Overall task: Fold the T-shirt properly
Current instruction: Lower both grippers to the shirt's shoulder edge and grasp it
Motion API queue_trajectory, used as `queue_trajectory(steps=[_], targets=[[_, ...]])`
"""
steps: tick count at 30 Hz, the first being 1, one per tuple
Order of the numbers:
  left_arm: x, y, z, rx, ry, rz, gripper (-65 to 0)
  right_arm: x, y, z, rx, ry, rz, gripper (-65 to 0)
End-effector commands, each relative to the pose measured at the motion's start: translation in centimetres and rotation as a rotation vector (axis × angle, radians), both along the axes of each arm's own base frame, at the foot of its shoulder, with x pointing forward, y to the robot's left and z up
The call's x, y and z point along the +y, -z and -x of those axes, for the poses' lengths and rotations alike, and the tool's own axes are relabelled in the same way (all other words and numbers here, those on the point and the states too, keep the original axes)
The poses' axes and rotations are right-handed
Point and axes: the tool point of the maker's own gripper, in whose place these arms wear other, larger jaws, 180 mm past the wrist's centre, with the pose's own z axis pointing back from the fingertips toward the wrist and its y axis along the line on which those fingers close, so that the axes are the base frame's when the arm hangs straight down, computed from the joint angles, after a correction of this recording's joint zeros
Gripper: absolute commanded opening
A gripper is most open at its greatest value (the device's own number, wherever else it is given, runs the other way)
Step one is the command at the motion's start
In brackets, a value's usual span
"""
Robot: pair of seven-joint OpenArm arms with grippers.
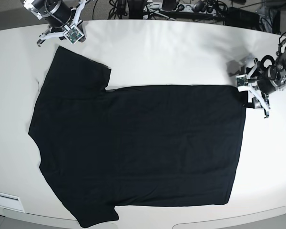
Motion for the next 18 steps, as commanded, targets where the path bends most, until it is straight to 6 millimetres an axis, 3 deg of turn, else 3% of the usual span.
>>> queue_trajectory(steps=[1,4,6,8,9,18], targets=[[0.9,1.5,2.0,0.085,0.011,-0.059,-27.5,0.1,-0.8,-0.7,-0.042,0.0,-0.013,-65.0],[0.1,1.4,1.0,0.045,0.029,-0.056,-29.6,-0.3,-1.3,-1.9,-0.081,0.029,-0.002,-64.7],[0.1,1.3,0.6,0.025,0.02,-0.06,-43.1,-1.0,-1.5,-2.7,-0.117,0.033,0.04,-46.6],[0.2,1.4,0.6,0.026,0.017,-0.062,-62.5,-1.6,-1.5,-3.3,-0.139,0.046,0.072,-25.9],[0.3,1.4,0.6,0.026,0.013,-0.068,-65.0,-1.8,-1.3,-3.5,-0.141,0.049,0.076,-20.0],[0.3,1.4,0.6,0.028,0.008,-0.065,-65.0,-3.9,2.8,-4.1,-0.061,0.048,0.129,-18.7]])
